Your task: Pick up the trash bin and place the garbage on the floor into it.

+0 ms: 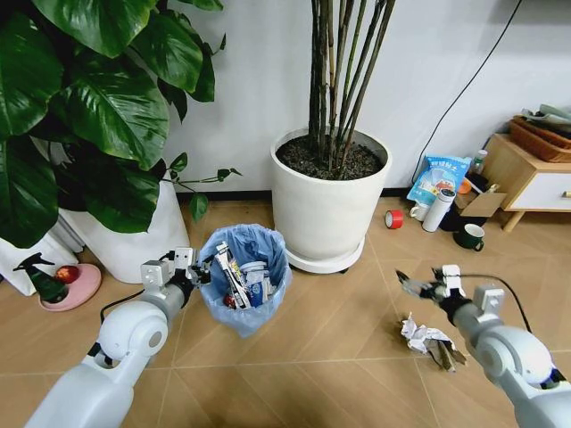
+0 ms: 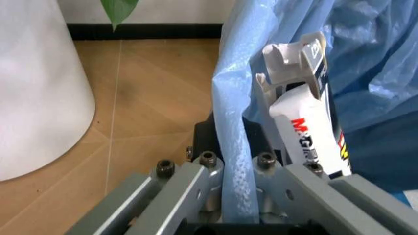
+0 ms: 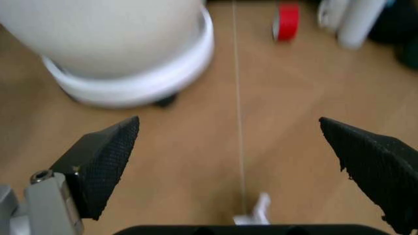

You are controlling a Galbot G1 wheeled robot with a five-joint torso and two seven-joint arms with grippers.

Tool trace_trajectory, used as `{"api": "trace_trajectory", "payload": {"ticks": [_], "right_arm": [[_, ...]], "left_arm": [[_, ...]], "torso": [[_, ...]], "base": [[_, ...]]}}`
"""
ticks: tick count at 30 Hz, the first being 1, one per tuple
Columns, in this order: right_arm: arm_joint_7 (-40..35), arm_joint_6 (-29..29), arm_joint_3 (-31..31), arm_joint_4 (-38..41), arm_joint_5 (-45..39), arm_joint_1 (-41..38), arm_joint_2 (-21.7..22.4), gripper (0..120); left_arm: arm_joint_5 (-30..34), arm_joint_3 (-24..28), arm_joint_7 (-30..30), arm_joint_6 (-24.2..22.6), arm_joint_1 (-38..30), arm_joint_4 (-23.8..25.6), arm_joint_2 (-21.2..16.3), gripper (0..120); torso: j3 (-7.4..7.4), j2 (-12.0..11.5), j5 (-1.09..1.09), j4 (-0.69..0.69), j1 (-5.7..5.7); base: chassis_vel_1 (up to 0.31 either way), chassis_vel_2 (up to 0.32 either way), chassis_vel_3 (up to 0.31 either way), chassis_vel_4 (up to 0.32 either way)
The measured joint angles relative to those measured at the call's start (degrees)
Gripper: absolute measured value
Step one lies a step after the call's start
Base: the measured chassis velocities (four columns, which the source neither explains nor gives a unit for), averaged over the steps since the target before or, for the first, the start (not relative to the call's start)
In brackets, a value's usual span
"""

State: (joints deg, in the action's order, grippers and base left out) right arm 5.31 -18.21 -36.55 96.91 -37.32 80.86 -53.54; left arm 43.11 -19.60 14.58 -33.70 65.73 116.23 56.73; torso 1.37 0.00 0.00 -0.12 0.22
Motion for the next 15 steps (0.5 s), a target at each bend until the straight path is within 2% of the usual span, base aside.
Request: {"api": "trace_trajectory", "payload": {"ticks": [2,4,6,8,9,10,12,14,15], "right_arm": [[3.15,-0.09,0.71,-5.48,0.12,-0.76,0.20,100],[3.96,-0.29,0.87,-6.53,0.02,-0.91,0.33,100],[8.93,-0.24,2.35,-12.40,2.40,-2.22,1.01,100],[8.93,-0.24,2.35,-12.40,2.40,-2.22,1.01,100],[10.66,1.38,3.85,-16.28,5.09,-4.07,0.89,100],[10.36,2.25,4.95,-18.57,6.12,-5.56,0.42,100],[10.20,2.51,5.63,-19.81,6.59,-6.57,0.13,100],[10.03,2.50,7.25,-22.26,7.76,-8.58,-0.17,100],[9.82,2.49,7.94,-23.54,8.44,-9.36,-0.21,100]], "left_arm": [[-0.17,0.03,-0.16,0.07,0.00,0.00,0.11,0],[-0.20,0.02,-0.21,0.08,0.00,0.00,0.12,0],[-0.29,0.03,-0.39,0.15,-0.03,0.00,0.15,0],[-0.29,0.03,-0.39,0.15,-0.03,0.00,0.15,0],[-0.30,0.05,-0.50,0.20,-0.09,0.01,0.14,0],[-0.31,0.07,-0.56,0.26,-0.13,0.00,0.14,0],[-0.31,0.07,-0.60,0.30,-0.13,0.00,0.14,0],[-0.33,0.04,-0.71,0.36,-0.20,0.01,0.10,0],[-0.34,0.03,-0.73,0.37,-0.24,0.00,0.10,0]], "torso": [[0.00,0.00,-0.02,0.01,0.00],[0.00,0.00,-0.02,0.00,0.00],[0.00,0.00,-0.06,-0.01,0.00],[0.00,0.00,-0.06,-0.01,0.00],[0.01,0.00,0.00,0.00,0.00],[0.00,0.00,-0.06,-0.02,0.00],[0.01,0.00,-0.07,-0.01,0.00],[0.01,0.00,0.02,0.01,0.00],[0.01,0.00,-0.08,0.02,0.00]], "base": [[0.000,0.000,0.000,0.000],[0.000,0.000,0.000,0.000],[0.000,0.000,0.000,0.000],[0.000,0.000,0.000,0.000],[0.000,0.000,0.000,0.000],[0.000,0.000,0.000,0.000],[0.000,0.000,0.000,0.000],[0.000,0.000,0.000,0.000],[0.000,0.000,0.000,0.000]]}}
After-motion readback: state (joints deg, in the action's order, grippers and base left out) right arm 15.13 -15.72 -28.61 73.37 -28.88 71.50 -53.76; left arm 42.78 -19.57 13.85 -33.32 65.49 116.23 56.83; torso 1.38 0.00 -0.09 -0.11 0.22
